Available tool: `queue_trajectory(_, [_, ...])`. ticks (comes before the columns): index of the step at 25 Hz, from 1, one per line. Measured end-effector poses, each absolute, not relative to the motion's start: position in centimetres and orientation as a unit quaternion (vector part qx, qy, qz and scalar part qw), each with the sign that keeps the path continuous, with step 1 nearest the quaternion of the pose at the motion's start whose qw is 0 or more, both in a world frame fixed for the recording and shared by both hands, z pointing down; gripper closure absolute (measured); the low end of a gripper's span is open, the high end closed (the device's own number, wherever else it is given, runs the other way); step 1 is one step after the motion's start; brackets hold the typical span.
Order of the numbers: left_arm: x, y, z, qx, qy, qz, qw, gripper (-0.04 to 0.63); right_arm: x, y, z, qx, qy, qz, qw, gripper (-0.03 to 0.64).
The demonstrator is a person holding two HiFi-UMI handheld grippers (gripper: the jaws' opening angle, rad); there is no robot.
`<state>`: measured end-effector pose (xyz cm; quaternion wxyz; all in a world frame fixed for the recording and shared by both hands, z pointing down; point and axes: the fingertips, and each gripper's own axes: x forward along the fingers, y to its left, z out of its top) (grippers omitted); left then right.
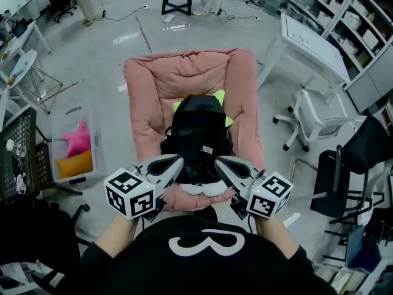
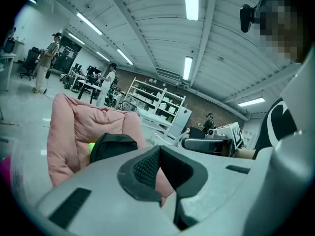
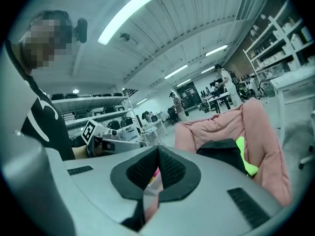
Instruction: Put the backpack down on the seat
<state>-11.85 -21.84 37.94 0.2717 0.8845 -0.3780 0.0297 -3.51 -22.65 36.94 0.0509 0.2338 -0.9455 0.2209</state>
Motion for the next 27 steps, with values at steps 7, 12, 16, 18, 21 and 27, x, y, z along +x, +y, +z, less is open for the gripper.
queue_trajectory(7, [-12.2, -18.5, 35.6, 0.903, -0.363, 0.033, 0.228, 0.588, -4.2, -18.9, 34.7, 0.246, -0.95, 0.189, 0.037, 0.612])
queue_trajectory(12, [-12.7, -16.9, 35.2, 0.909, -0.351, 0.038, 0.223, 0.588, -4.5, -17.4, 34.9, 0.259, -0.948, 0.176, 0.054, 0.612])
queue_trajectory(16, [-12.9, -15.7, 34.8, 0.915, -0.342, 0.042, 0.21, 0.588, -5.0, -16.4, 35.2, 0.258, -0.946, 0.189, 0.052, 0.612])
queue_trajectory(18, [-13.2, -15.2, 34.6, 0.916, -0.341, 0.043, 0.206, 0.588, -5.2, -15.8, 35.5, 0.256, -0.945, 0.196, 0.053, 0.612])
queue_trajectory(21, [-13.6, -14.6, 34.7, 0.916, -0.343, 0.044, 0.204, 0.588, -5.6, -15.1, 35.8, 0.252, -0.945, 0.2, 0.054, 0.613])
queue_trajectory(27, [-14.4, -14.0, 35.4, 0.914, -0.349, 0.048, 0.202, 0.588, -6.5, -14.8, 36.5, 0.247, -0.946, 0.205, 0.055, 0.612])
